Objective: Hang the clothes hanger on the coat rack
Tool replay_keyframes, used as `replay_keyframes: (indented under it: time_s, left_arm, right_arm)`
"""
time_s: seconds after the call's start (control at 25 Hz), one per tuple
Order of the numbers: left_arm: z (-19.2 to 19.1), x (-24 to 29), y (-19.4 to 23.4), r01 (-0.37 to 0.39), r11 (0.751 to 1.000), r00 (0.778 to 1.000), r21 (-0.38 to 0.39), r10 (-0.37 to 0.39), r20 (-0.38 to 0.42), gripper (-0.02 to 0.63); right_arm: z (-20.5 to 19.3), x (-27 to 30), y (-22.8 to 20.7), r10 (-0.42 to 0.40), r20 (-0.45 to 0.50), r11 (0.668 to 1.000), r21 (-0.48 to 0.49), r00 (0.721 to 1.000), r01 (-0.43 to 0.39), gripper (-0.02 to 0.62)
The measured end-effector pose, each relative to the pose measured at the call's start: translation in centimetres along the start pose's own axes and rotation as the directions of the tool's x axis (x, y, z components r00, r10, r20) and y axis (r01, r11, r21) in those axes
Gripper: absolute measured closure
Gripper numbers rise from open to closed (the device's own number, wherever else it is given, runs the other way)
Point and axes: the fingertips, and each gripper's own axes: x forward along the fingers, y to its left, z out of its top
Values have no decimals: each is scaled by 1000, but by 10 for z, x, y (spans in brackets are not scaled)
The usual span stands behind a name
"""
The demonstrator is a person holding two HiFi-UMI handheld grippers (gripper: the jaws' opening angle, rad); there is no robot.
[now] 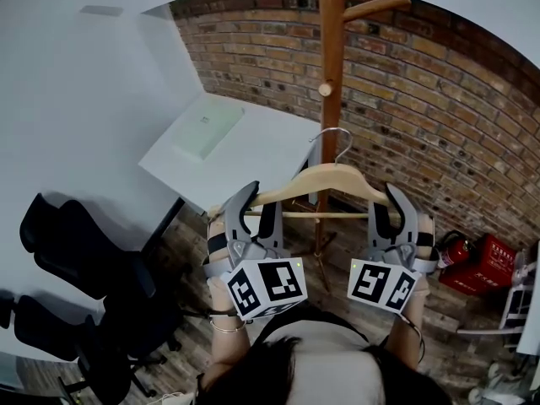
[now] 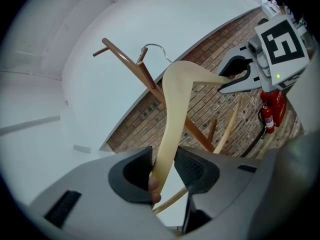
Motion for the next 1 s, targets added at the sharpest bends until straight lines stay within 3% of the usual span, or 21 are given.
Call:
replay_keyframes:
  time_s: [1.0]
  left_arm:
    - [15,29,29,21,1000,999,14,-22,42,465]
  right_arm:
    - [16,28,-20,-40,-17,999,11,999,40,485]
